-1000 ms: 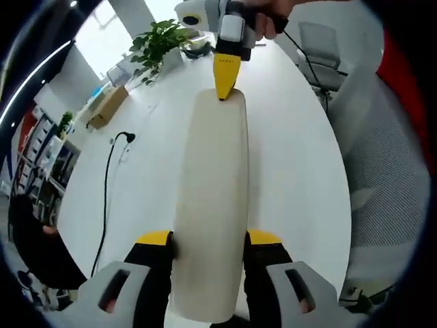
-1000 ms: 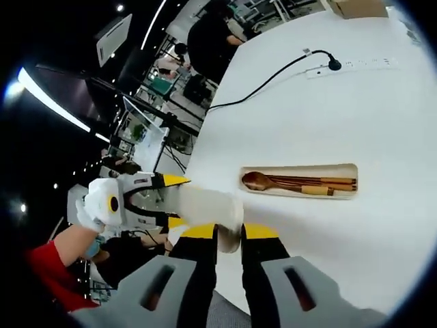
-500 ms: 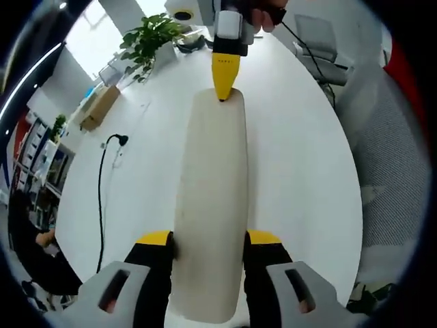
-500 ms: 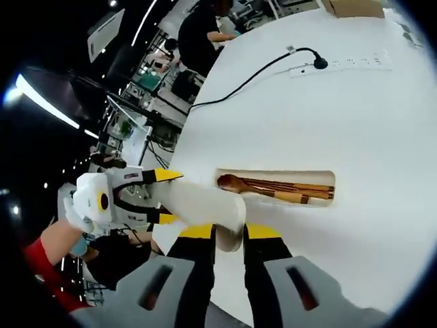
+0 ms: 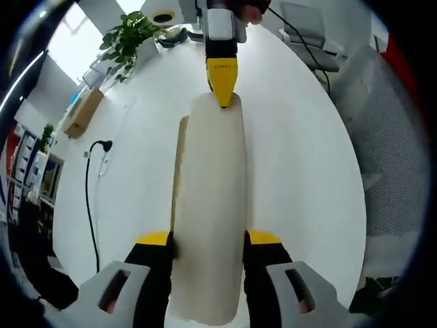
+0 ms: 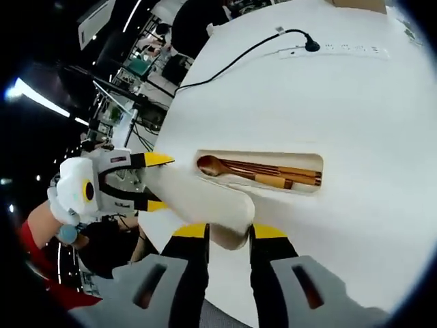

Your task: Arrange the utensils inside the cutlery case until each visible utensil rests in its matching compartment.

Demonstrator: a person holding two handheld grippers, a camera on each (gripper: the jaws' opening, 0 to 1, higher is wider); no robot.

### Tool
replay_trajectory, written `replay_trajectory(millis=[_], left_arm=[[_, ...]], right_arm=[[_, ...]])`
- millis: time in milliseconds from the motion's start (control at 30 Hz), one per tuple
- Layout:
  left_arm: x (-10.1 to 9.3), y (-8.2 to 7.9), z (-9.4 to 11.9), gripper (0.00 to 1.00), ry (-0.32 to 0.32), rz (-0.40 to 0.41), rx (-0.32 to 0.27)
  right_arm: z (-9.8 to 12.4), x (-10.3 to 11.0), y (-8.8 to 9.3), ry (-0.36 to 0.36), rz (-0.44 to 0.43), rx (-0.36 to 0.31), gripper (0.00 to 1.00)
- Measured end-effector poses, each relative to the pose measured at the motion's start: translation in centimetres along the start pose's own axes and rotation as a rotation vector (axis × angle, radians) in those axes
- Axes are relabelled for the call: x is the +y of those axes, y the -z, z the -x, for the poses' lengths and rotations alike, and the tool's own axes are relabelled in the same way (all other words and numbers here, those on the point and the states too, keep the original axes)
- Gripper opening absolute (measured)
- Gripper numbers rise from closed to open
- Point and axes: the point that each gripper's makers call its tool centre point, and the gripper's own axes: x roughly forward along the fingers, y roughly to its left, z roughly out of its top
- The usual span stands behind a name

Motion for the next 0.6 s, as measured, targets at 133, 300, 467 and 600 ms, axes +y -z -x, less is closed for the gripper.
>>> replay_trajectory(millis=[133, 300, 467, 600], left_arm=[[0.5, 0.7, -1.1, 0.41, 0.021, -0.002, 0.013], [0.8, 1.0, -2.2, 0.41, 0.038, 0.012, 0.016], [1.5, 0.8, -3.1, 0.41, 0.042, 0.086, 0.011], [2.7, 0.7, -3.6, 0.41, 0.031, 0.064, 0.019]], right_arm=[[-0.9, -0.4, -0.3, -0.016, -0.086, -0.035, 0.18], [-1.0, -0.9, -0.9, 0.009, -0.066, 0.004, 0.17], [-1.0, -2.0, -2.8, 0.035, -0.093, 0.010, 0.17], [-0.7, -2.4, -3.8, 0.048, -0.098, 0.019, 0.16]])
